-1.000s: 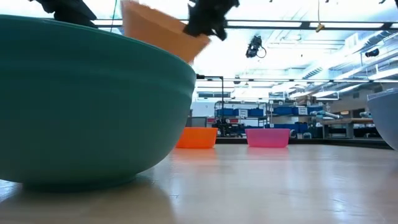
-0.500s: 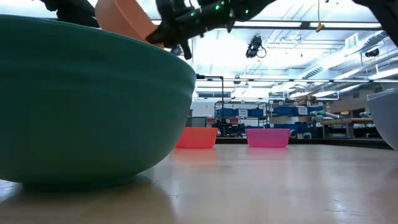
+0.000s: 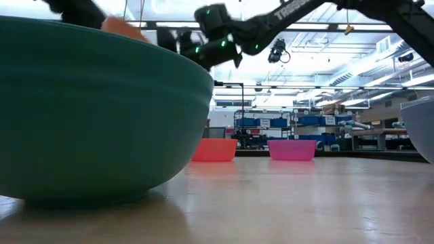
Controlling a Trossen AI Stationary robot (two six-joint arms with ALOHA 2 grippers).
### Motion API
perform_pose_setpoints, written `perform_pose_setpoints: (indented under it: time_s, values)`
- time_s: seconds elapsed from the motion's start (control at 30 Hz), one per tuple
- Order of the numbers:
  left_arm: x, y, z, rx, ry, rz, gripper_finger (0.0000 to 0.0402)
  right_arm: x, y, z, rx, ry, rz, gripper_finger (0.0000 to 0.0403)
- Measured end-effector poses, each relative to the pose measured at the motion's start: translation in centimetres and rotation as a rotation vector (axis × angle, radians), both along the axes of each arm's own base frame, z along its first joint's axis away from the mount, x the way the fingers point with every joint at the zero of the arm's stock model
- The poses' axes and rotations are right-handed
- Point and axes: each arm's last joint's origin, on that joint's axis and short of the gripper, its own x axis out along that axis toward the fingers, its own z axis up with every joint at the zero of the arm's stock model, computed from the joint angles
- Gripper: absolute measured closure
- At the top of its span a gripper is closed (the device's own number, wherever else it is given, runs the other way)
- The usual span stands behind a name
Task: Nest bowls inside each other
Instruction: Stack the light orange bowl on top of the light green bowl
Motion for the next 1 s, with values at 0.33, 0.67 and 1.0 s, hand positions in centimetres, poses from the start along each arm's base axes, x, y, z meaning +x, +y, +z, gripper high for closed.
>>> perform_pose_setpoints:
  time_s: [0.33,0.67,1.0]
  values:
    - [-1.9,-0.5,3.3,0.079,-0.127,-0.031,0.0264,-0.1,-0.1,-0.9,-0.019,0.071,-0.055,0.0402]
    - [-2.2,-0.6,3.9,0.102,-0.156,-0.028,0.0264,-0.4,-0.1,-1.7,0.005,0.153,-0.073,0.0402]
    - [-2.2,-0.6,3.9,0.103,-0.155,-0.028,0.0264,-0.4,0.0,-1.7,0.016,0.156,-0.048,0.0337]
